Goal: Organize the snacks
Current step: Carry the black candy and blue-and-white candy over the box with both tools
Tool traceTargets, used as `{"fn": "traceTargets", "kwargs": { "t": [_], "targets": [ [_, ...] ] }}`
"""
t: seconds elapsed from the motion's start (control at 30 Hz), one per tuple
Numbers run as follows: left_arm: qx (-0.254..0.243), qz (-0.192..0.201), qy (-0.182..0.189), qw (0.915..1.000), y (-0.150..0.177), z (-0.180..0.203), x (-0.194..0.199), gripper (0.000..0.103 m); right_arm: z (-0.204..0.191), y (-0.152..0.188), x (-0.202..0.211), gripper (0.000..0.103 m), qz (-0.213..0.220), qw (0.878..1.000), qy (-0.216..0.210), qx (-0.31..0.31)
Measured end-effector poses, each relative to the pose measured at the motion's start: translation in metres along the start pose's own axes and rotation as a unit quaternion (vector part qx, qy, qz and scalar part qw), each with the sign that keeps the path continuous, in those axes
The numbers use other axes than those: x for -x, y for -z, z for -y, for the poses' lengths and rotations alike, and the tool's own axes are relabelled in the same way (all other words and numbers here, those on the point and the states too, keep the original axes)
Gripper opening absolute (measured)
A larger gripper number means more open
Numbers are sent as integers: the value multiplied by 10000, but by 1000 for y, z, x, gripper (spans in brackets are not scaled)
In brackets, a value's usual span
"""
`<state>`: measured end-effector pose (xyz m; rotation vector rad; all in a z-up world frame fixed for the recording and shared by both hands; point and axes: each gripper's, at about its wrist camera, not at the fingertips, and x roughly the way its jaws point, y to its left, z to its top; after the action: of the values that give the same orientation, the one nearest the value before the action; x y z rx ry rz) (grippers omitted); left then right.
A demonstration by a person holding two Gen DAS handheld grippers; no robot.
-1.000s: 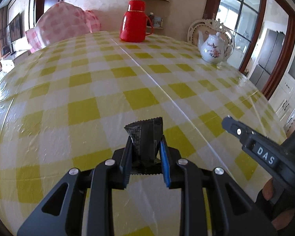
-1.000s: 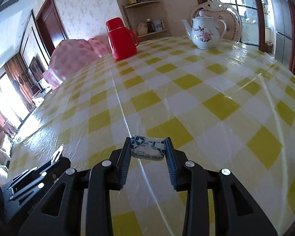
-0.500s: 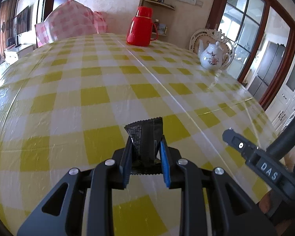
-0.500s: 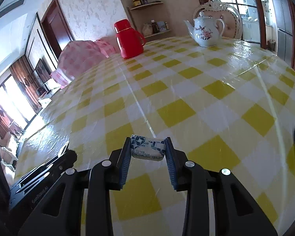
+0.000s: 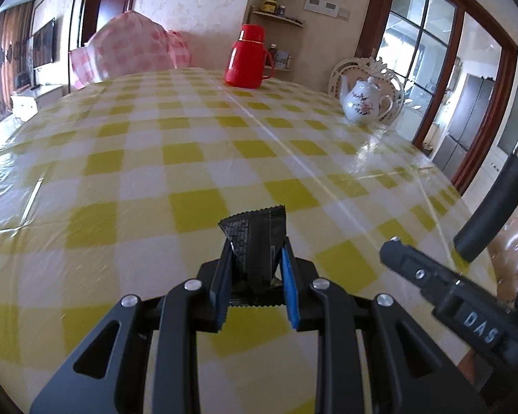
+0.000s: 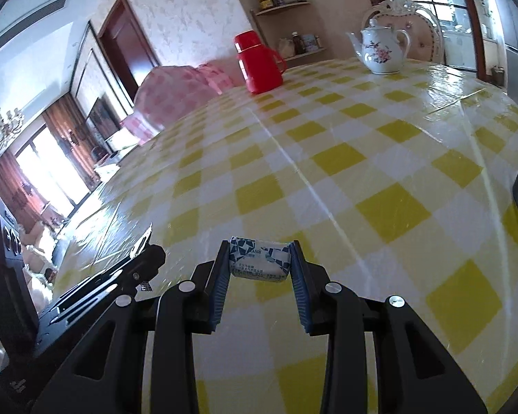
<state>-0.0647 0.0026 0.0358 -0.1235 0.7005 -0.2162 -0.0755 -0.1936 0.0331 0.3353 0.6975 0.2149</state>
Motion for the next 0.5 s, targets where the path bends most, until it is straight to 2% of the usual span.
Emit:
{"fn": "traceTargets", "kwargs": {
  "t": [0.2,0.5],
  "targets": [
    [-71,13,-453,9989,16,-19,34,26,-24,14,18,34,-20,9992,-304,252],
    [-43,-44,-784,9969,37,-48,72,26,-70,35,31,34,-172,9944,-716,752]
  ]
}}
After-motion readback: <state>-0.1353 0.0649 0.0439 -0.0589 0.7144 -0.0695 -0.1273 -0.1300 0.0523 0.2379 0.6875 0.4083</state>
